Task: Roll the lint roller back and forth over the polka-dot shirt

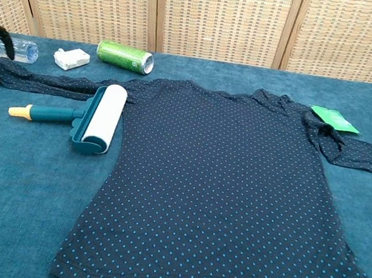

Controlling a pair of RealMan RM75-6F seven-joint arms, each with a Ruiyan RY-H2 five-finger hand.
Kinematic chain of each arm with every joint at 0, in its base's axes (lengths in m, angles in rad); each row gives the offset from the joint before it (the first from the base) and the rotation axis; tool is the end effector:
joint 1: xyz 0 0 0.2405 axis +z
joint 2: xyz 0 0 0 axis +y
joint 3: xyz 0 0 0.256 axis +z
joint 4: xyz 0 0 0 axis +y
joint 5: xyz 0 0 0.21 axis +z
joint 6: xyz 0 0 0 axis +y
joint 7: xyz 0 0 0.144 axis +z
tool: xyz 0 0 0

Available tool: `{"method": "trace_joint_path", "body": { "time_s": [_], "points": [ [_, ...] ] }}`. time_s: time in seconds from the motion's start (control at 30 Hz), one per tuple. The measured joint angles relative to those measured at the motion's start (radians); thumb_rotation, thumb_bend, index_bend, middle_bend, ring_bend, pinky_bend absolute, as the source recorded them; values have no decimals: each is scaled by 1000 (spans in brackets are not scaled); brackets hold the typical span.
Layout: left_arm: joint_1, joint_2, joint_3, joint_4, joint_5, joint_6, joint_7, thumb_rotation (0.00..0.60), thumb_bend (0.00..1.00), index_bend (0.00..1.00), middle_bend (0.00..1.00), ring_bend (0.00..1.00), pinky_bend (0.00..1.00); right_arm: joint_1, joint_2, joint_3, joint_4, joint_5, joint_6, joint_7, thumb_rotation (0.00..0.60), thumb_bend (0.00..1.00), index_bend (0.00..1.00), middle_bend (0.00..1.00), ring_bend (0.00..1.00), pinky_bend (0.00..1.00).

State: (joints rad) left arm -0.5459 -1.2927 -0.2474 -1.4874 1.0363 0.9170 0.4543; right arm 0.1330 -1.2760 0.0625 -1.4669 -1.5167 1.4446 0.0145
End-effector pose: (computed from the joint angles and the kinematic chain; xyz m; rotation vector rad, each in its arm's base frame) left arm -0.2525 0.3486 0.0847 -1.6484 -0.8749 -0.6159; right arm -0.3142 -0.1999 0.1166 1.4263 -0.9122 0.9514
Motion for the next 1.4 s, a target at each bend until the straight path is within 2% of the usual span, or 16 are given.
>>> {"method": "trace_joint_path", "body": {
  "time_s": [0.17,0.3,0.5,0.8,1.07,1.23,1.3,1.4],
  "points": [
    [-72,-53,-2,78,-81,-50,65,600,223,339,776,691,699,3,-5,5,11,12,-9,2,600,30,0,0,0,0],
    [-113,-91,3,128,-131,-78,97,600,307,353,776,691,699,5,-9,8,20,19,-14,0,600,30,0,0,0,0],
    [-165,-155,15,214,-192,-123,116,600,307,405,776,691,699,9,-17,10,33,29,-25,-4,600,30,0,0,0,0],
    [-236,-271,49,379,-242,-186,119,600,306,439,776,691,699,13,-25,14,48,45,-38,-3,600,30,0,0,0,0],
    [-257,-310,75,425,-245,-203,104,600,306,450,776,691,699,13,-26,17,54,50,-38,3,600,30,0,0,0,0],
    [-263,-327,93,447,-246,-203,105,600,317,515,776,691,699,13,-26,16,55,45,-33,8,600,30,0,0,0,0],
    [-265,-335,101,456,-250,-204,110,600,357,548,776,692,699,13,-26,16,55,43,-31,8,600,30,0,0,0,0],
    [-268,-344,109,463,-258,-204,119,600,531,653,786,701,699,11,-26,15,53,39,-26,9,600,30,0,0,0,0]
  ]
}}
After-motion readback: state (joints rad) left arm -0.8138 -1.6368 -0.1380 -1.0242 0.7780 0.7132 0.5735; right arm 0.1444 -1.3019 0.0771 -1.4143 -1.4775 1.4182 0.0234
